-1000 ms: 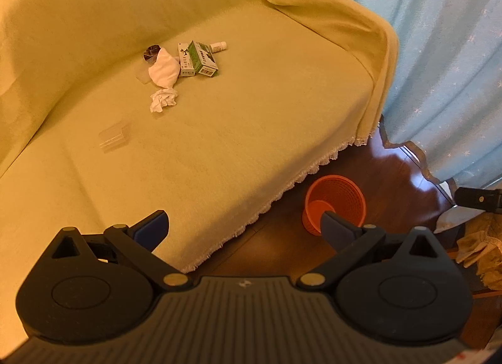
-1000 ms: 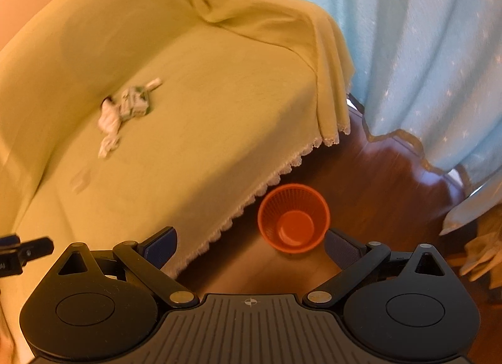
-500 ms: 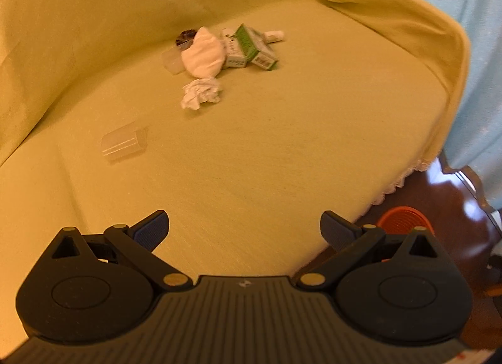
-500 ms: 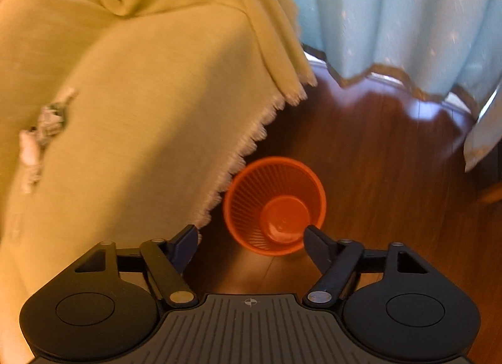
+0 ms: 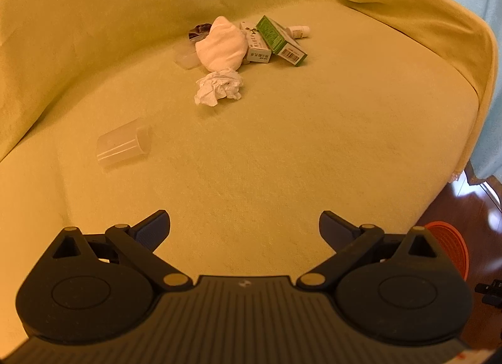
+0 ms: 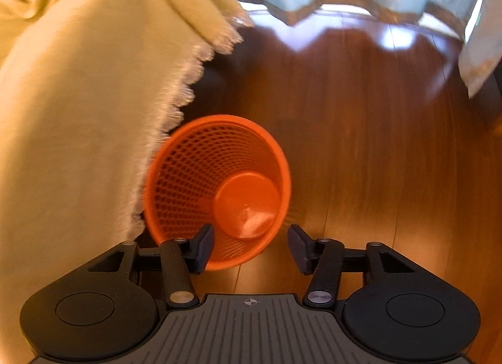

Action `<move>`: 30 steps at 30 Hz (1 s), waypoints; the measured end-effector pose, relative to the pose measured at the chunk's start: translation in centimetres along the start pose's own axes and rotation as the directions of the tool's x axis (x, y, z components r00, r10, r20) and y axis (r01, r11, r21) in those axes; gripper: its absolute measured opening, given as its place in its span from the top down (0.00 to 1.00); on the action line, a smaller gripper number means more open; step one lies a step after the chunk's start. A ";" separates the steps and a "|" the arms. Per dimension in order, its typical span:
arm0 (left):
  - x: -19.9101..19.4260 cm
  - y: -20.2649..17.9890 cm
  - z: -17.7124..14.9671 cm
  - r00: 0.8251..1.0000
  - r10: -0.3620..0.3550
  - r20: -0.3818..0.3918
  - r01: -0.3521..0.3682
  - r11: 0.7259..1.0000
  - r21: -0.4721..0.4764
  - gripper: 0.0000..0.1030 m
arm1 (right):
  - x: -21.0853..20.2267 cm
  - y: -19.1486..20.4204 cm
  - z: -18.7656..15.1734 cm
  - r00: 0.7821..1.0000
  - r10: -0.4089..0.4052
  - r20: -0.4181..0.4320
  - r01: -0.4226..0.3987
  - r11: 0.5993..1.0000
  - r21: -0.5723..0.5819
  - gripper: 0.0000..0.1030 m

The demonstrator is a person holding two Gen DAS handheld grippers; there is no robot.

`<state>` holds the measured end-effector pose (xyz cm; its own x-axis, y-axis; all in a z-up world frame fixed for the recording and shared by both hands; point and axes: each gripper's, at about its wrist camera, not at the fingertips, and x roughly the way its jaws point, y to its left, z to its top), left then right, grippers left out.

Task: Organize objects
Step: 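Grasp the orange mesh wastebasket rim with the right gripper and lift it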

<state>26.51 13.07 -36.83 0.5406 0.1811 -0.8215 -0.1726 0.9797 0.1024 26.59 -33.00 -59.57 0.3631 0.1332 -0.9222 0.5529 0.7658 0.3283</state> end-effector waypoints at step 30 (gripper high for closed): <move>-0.6 5.6 1.2 0.997 0.051 -0.054 -0.055 0.997 -0.062 0.04 | -9.6 2.7 3.0 0.995 -0.079 -0.061 0.086 0.989 0.121 0.93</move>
<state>26.21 18.55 -35.14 0.4854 0.2262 -0.8445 -0.2525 0.9611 0.1124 26.81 -34.11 -49.27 0.2715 0.1105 -0.9561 0.6689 0.6926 0.2699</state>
